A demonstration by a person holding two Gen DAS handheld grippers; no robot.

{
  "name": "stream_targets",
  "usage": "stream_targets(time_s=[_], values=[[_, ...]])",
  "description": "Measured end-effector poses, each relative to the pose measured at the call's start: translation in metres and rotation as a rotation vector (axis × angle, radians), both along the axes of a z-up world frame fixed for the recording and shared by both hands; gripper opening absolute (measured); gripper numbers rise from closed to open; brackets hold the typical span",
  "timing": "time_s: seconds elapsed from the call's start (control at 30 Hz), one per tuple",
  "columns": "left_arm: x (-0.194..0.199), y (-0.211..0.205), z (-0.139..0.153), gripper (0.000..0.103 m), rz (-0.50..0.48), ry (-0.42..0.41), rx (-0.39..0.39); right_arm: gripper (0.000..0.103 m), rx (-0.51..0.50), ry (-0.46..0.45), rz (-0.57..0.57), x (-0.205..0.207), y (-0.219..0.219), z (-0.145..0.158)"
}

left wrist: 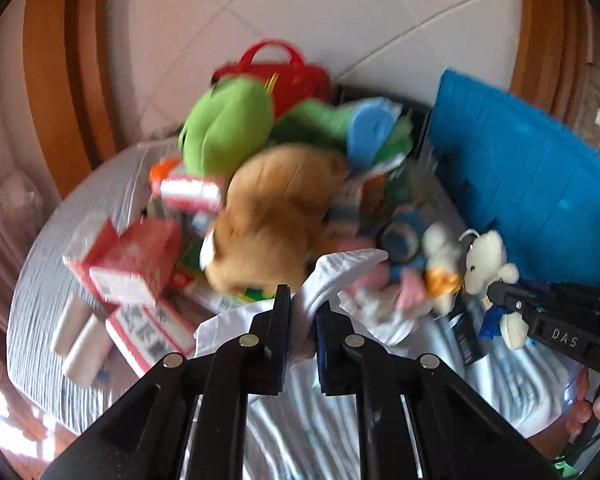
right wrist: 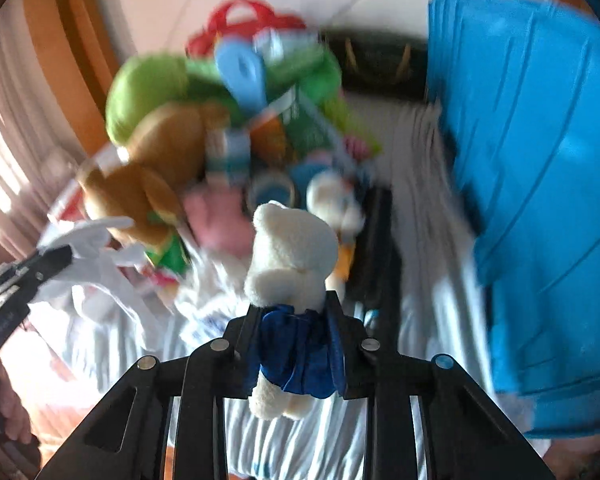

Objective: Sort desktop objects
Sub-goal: 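Lift the cloth and teddy bear toward the blue crate with both tools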

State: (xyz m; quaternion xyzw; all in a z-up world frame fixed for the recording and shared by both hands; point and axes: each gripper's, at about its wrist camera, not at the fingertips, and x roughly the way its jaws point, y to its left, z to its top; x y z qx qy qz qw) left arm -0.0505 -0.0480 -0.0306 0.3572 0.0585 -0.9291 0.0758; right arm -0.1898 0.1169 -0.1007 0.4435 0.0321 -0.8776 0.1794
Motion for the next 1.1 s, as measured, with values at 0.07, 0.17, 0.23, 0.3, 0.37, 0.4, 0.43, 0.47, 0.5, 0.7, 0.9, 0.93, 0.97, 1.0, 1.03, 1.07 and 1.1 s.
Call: stream_targets(time_s=[0.07,0.17,0.23,0.3,0.37,0.4,0.43,0.47,0.5,0.7,0.9,0.93,0.97,1.0,1.03,1.07,1.1], values=[[-0.002,0.008,0.014,0.011,-0.023,0.038,-0.002,0.027,-0.019,0.063,-0.004,0.001,0.007,0.026],[-0.005,0.027,0.038,0.011,-0.049,0.097,-0.02,0.027,-0.047,0.145,-0.013,0.005,0.018,0.065],[-0.01,0.037,0.049,0.011,-0.061,0.123,-0.025,0.027,-0.064,0.196,-0.022,0.009,0.027,0.084],[-0.015,0.051,0.064,0.011,-0.085,0.154,-0.022,0.027,-0.082,0.251,-0.031,0.013,0.036,0.105],[-0.023,0.067,0.08,0.011,-0.109,0.183,-0.024,0.027,-0.1,0.301,-0.045,0.019,0.051,0.128],[-0.026,0.075,0.086,0.011,-0.121,0.195,-0.025,0.027,-0.108,0.321,-0.051,0.022,0.059,0.14],[-0.029,0.082,0.092,0.011,-0.133,0.209,-0.024,0.027,-0.113,0.343,-0.058,0.025,0.068,0.15],[-0.034,0.095,0.102,0.011,-0.155,0.23,-0.025,0.027,-0.114,0.368,-0.069,0.029,0.078,0.162],[-0.037,0.104,0.108,0.011,-0.17,0.244,-0.028,0.027,-0.115,0.391,-0.082,0.029,0.087,0.17],[-0.063,0.177,0.154,0.011,-0.271,0.332,-0.035,0.027,-0.112,0.486,-0.203,0.029,0.163,0.216],[-0.097,0.26,0.179,0.011,-0.364,0.339,-0.015,0.027,-0.05,0.486,-0.32,0.009,0.246,0.228],[-0.103,0.273,0.18,0.011,-0.379,0.333,-0.011,0.027,-0.04,0.477,-0.335,0.004,0.259,0.226],[-0.112,0.293,0.181,0.011,-0.398,0.323,-0.01,0.027,-0.032,0.464,-0.347,-0.002,0.271,0.224],[-0.119,0.306,0.181,0.011,-0.411,0.313,-0.012,0.027,-0.024,0.451,-0.357,-0.009,0.282,0.221],[-0.129,0.324,0.179,0.011,-0.425,0.295,-0.014,0.027,-0.011,0.432,-0.369,-0.016,0.296,0.217],[-0.133,0.334,0.177,0.011,-0.431,0.281,-0.017,0.027,-0.001,0.418,-0.375,-0.022,0.305,0.214],[-0.143,0.35,0.172,0.011,-0.443,0.253,-0.02,0.027,0.007,0.4,-0.379,-0.028,0.314,0.21]])
